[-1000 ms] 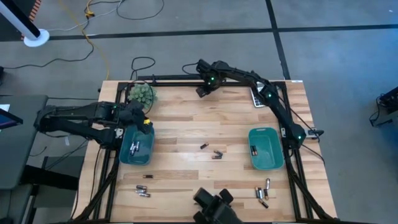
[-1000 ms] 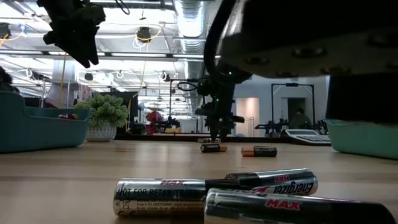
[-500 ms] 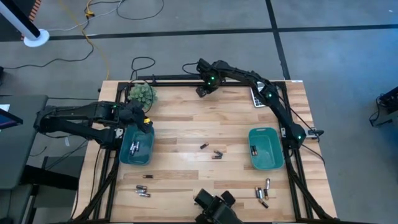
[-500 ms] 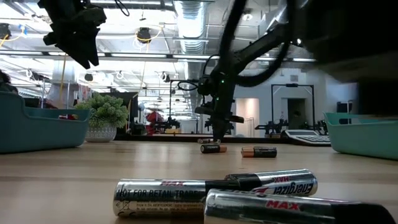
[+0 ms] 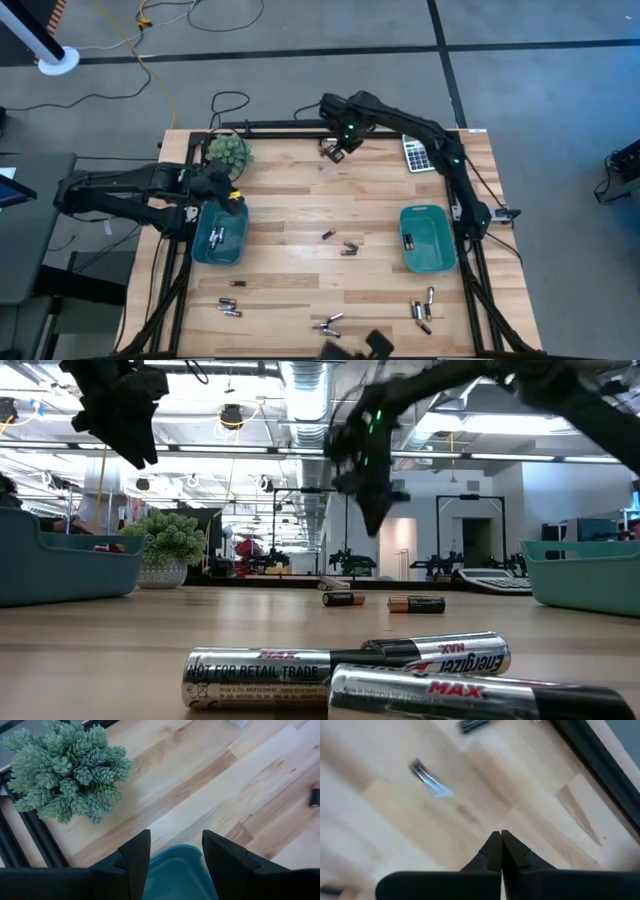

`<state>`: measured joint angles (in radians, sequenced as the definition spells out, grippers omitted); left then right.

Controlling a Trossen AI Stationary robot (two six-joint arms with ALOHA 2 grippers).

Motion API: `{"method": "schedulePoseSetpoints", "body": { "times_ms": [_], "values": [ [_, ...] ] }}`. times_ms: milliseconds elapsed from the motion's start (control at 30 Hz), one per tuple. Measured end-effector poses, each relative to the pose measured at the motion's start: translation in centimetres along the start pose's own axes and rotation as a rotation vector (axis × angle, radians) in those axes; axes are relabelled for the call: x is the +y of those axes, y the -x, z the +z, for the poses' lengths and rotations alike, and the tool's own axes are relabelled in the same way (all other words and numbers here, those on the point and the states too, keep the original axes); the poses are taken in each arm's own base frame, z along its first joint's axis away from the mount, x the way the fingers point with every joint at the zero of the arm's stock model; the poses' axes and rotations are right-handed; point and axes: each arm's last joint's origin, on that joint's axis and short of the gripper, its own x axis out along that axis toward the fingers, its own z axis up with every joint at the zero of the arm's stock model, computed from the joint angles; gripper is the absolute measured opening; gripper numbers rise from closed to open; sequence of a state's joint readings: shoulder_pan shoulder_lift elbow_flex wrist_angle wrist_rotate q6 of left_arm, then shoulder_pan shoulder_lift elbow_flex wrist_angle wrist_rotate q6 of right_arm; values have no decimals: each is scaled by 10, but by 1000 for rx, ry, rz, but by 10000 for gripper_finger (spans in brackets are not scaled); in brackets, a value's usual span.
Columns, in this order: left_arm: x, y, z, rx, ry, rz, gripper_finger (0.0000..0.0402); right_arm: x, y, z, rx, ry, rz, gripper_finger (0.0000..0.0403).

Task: Sort batteries
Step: Put the silver battery into the blue bin, then put the black battery into the green bin

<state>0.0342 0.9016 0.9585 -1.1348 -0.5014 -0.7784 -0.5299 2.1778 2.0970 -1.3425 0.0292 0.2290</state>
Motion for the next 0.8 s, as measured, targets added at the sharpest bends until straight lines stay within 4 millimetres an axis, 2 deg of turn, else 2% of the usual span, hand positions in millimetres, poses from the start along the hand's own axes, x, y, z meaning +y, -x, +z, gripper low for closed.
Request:
{"method": "schedulePoseSetpoints", "body": {
  "times_ms": [133, 267, 367, 600, 800],
  "values": [
    [7, 8, -1, -28, 15, -29, 173, 22, 51, -25, -121, 49, 44, 8],
    [15, 17, -3, -61, 37, -62, 173, 40, 75, -44, -211, 83, 87, 8],
    [20, 22, -4, -80, 37, -80, 173, 51, 75, -51, -247, 92, 107, 8],
    [22, 24, -5, -61, 29, -116, 173, 77, 51, -66, -187, 121, 106, 28],
    [17, 21, -6, -18, 15, -129, 173, 86, 37, -73, -166, 119, 82, 48]
  ]
}}
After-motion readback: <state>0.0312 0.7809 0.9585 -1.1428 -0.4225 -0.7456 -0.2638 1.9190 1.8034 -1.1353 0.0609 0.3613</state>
